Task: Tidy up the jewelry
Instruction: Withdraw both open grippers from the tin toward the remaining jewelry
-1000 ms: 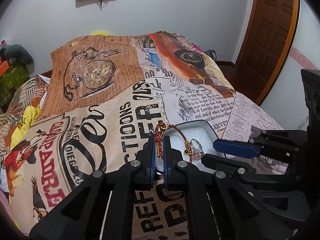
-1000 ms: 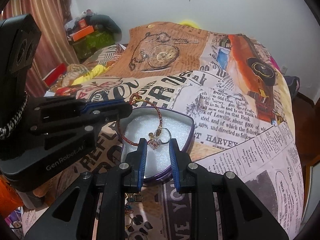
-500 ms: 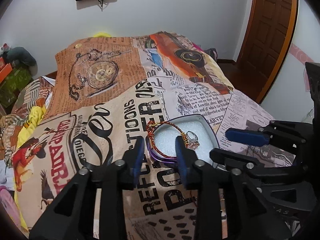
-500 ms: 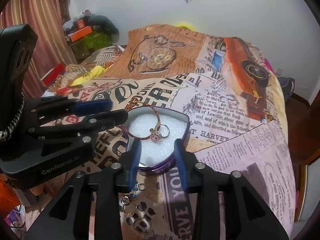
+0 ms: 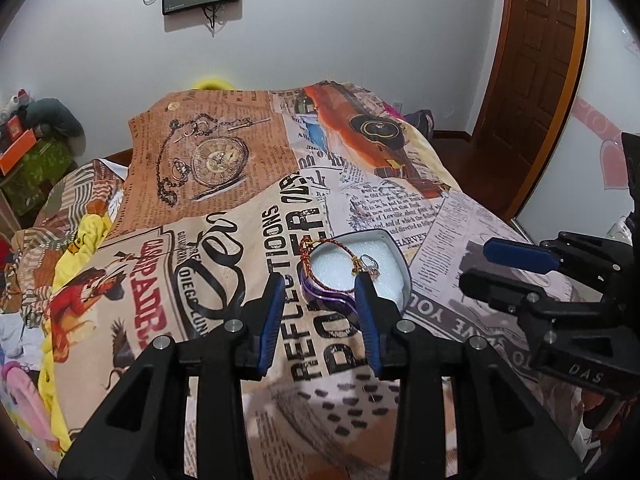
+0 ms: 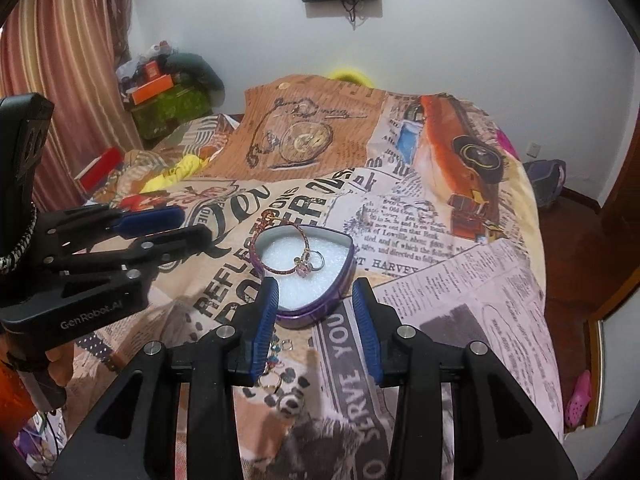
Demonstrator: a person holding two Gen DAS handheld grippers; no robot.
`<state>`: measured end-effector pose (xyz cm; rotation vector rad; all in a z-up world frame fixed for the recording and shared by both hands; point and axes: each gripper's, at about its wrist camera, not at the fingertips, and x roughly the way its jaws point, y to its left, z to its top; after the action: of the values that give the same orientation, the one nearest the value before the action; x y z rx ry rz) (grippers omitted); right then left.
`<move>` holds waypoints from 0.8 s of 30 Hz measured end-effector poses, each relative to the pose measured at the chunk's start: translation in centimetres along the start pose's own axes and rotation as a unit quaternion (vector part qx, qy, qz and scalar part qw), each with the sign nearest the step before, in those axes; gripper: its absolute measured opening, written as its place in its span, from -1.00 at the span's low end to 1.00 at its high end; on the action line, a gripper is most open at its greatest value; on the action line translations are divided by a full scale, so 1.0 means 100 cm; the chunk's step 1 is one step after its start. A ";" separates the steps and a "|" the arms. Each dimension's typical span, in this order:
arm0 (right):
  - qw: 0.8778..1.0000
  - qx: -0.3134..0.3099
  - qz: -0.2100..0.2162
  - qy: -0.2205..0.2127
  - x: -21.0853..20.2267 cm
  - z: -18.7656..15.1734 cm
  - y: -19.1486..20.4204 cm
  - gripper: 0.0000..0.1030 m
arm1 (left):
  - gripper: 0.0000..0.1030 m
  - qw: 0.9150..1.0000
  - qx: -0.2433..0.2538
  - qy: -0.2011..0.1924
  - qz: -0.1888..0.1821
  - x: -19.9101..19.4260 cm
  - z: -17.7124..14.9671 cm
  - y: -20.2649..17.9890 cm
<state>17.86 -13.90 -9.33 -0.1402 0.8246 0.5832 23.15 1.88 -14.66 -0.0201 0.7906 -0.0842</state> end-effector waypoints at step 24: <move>0.998 0.026 0.003 0.057 -0.002 -0.060 0.001 -0.32 | -0.25 0.997 0.000 0.080 -0.023 0.004 -0.061 -0.007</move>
<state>13.81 -15.89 -13.27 -0.1251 0.9507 0.5620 19.00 1.27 -19.20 -0.0312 0.9507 -0.1306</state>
